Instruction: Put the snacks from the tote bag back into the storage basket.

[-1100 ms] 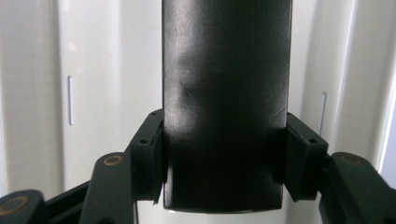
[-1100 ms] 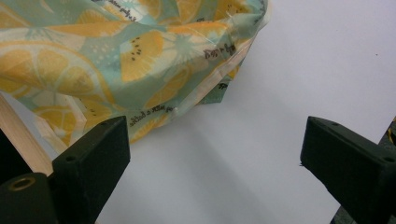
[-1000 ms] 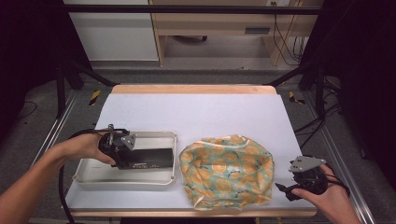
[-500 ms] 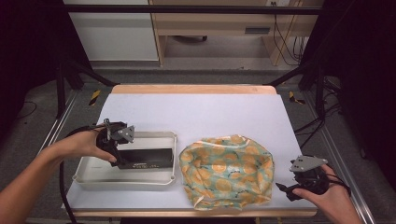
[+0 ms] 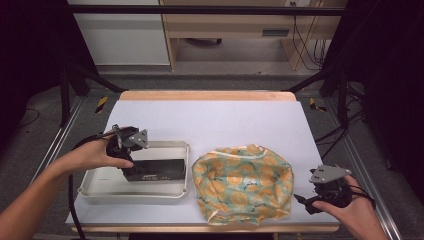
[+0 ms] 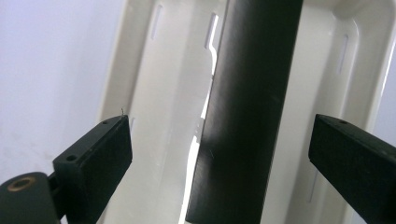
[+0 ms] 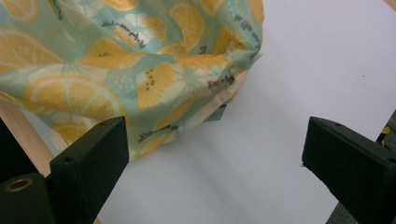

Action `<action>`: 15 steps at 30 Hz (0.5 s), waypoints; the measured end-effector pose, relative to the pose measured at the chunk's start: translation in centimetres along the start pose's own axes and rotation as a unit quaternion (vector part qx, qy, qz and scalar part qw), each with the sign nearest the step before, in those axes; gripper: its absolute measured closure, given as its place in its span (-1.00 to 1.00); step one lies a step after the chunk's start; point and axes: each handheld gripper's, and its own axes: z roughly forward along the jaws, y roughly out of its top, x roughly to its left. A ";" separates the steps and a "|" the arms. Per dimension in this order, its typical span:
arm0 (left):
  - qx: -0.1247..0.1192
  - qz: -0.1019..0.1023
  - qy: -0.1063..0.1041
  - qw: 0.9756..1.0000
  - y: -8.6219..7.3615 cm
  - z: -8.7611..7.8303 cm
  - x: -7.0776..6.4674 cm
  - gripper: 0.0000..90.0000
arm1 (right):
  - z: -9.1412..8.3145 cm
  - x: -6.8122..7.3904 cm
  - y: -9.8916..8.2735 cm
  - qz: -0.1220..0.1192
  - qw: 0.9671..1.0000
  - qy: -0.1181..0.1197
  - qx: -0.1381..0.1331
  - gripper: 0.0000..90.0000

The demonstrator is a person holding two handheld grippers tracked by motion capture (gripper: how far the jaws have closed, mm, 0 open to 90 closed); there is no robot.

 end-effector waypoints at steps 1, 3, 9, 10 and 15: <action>-0.007 -0.010 0.007 1.000 0.0 -0.2 0.0 -0.87 | 0.0 -0.1 0.1 0.001 1.000 -0.001 -0.002 -0.83; -0.026 -0.041 0.023 0.999 0.0 -0.6 0.0 -0.87 | 0.1 -0.2 0.4 0.009 1.000 -0.008 -0.001 -0.83; -0.091 -0.140 0.067 0.984 -1.2 -1.8 0.2 -0.88 | 0.9 -1.2 1.5 0.051 0.998 -0.043 -0.015 -0.81; -0.093 -0.148 0.073 0.982 -1.5 -1.9 0.2 -0.88 | 1.0 -1.4 1.6 0.055 0.997 -0.048 -0.019 -0.79; -0.121 -0.194 0.099 0.969 -3.4 -2.0 0.1 -0.88 | 1.6 -2.3 2.5 0.088 0.993 -0.072 -0.033 -0.79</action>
